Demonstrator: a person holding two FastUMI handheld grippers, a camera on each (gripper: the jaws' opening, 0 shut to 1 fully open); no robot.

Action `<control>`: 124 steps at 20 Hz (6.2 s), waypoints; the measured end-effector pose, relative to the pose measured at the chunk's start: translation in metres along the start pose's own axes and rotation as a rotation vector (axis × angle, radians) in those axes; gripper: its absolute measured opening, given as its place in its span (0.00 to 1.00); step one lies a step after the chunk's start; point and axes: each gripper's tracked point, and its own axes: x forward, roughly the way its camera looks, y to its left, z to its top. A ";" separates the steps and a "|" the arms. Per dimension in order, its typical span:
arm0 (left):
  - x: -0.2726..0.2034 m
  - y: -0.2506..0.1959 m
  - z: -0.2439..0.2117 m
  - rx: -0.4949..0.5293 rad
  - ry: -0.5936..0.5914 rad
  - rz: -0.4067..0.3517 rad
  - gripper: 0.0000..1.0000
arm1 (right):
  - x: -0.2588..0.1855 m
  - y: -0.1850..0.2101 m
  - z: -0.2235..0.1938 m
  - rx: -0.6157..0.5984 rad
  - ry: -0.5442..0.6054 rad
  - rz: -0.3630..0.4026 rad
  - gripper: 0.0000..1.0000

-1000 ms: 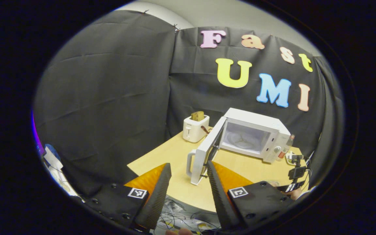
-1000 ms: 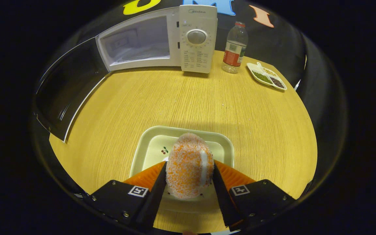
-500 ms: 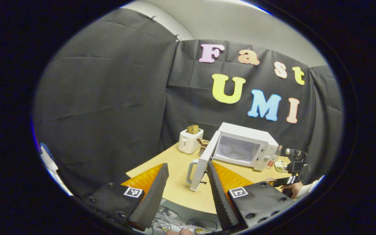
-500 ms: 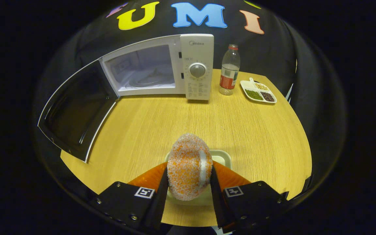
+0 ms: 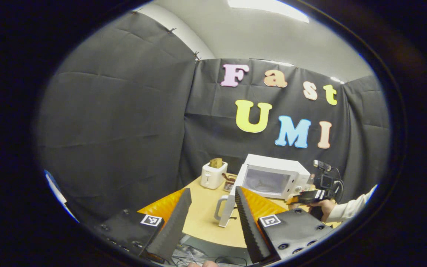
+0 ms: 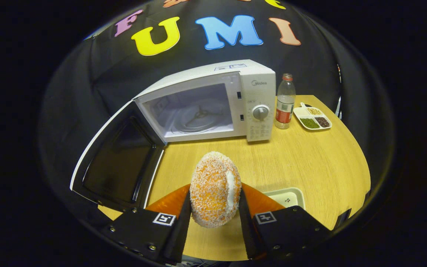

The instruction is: Open the microwave oven with the left hand, put the food in, and close the microwave oven.

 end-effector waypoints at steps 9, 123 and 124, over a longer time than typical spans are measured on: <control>0.036 -0.008 -0.014 0.002 0.072 0.060 0.75 | 0.106 0.039 0.047 0.169 -0.015 0.053 0.63; 0.384 -0.438 -0.200 0.292 0.257 -0.723 0.84 | -0.221 -0.191 0.076 0.184 -0.400 -0.222 0.98; 0.371 -0.430 -0.194 0.258 0.268 -0.715 0.84 | -0.226 -0.190 0.078 0.178 -0.418 -0.219 0.98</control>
